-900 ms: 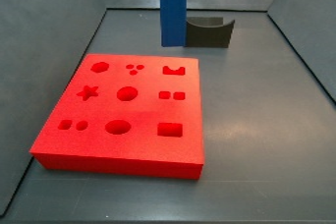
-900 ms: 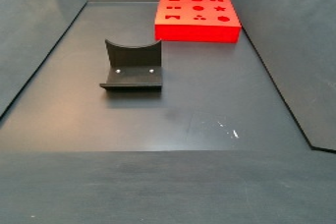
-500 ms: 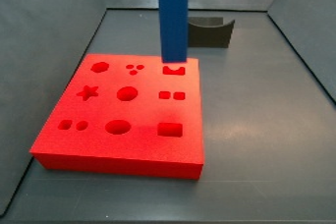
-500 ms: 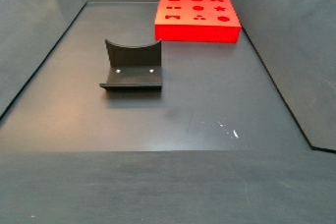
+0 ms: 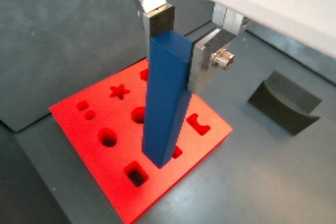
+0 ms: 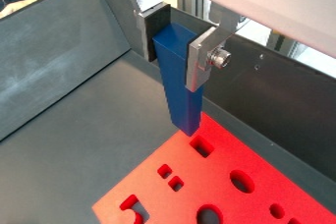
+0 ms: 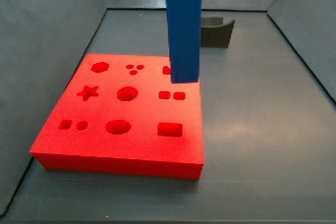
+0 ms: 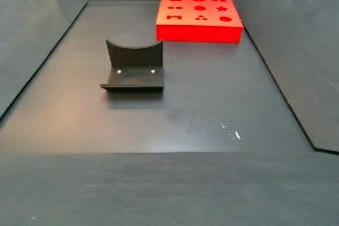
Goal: Insert the rectangle object.
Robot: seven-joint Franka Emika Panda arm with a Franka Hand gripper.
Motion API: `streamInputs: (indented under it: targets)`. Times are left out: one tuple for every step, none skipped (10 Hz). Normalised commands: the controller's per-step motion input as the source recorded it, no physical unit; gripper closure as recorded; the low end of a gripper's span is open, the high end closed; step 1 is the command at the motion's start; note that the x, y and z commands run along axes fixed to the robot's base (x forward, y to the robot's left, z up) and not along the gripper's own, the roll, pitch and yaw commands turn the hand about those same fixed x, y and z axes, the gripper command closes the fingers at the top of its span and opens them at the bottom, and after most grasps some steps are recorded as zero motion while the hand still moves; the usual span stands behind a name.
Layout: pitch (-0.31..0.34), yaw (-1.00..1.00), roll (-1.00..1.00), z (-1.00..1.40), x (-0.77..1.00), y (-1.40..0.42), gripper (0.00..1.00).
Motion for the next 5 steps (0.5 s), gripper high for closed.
streamInputs:
  targets:
    - [0.126, 0.04, 0.5, 0.0, 0.15, -0.35, 1.0]
    - [0.009, 0.0, 0.05, 0.0, 0.23, -0.2, 1.0]
    - [-0.01, 0.0, -0.02, -0.07, 0.13, -0.11, 1.0]
    - [-0.024, 0.0, -0.03, -0.17, 0.2, -0.11, 1.0]
    - [-0.019, 0.0, 0.0, -0.24, 0.25, -0.1, 1.0]
